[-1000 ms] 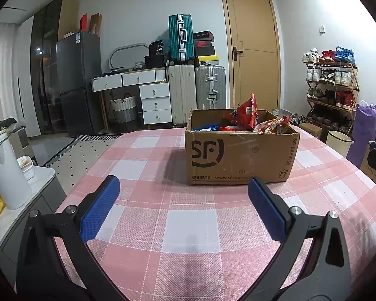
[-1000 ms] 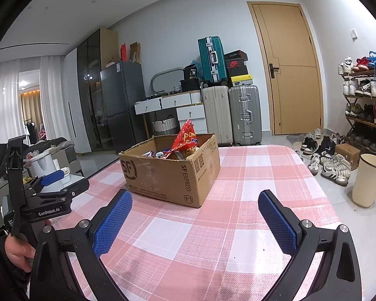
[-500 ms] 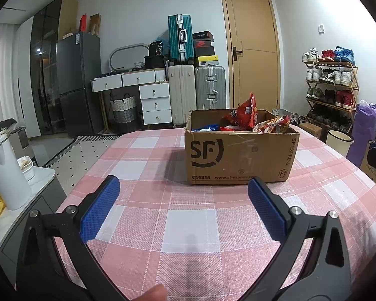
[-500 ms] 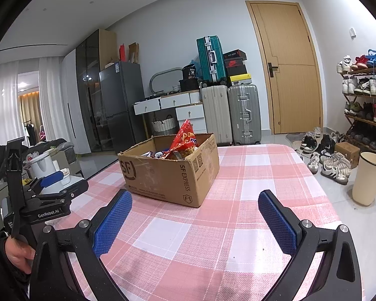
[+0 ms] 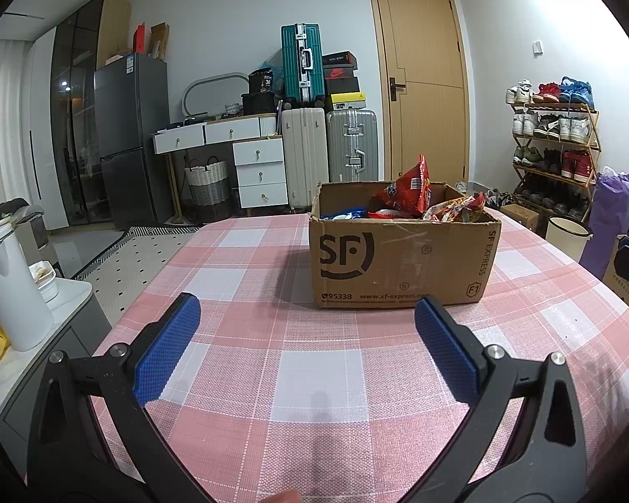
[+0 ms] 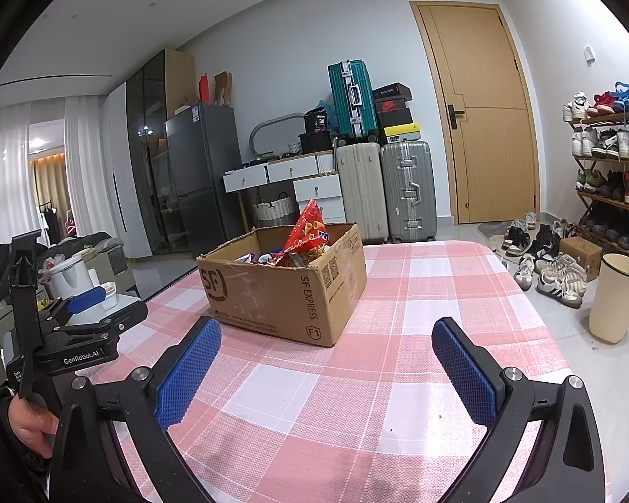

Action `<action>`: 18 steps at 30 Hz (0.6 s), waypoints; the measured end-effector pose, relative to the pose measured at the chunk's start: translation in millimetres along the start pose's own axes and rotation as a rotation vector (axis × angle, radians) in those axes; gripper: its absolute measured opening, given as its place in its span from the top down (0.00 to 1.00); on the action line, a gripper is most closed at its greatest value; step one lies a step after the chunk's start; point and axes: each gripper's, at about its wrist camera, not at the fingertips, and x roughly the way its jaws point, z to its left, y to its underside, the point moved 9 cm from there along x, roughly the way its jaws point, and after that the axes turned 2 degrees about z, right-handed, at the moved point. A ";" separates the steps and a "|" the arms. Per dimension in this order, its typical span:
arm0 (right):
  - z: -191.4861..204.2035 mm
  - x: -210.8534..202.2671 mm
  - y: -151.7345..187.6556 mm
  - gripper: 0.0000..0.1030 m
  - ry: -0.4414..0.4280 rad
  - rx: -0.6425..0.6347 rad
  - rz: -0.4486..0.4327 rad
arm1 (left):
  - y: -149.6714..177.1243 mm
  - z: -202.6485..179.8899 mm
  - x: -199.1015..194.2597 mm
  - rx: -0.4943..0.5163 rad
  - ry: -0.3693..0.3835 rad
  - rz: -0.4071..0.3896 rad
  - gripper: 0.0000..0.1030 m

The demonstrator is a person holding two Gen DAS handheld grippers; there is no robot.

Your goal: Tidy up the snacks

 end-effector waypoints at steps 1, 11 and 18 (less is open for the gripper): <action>0.2 0.0 0.4 0.01 0.000 0.000 0.000 | -0.4 0.8 -0.4 0.000 -0.001 0.000 0.01; -0.2 -0.2 0.0 0.01 0.000 0.001 0.000 | 0.1 -0.8 -0.7 0.002 0.000 0.000 0.01; -0.3 -0.5 -0.6 0.01 0.000 0.000 0.000 | 1.7 -1.4 1.7 0.000 0.005 0.011 0.01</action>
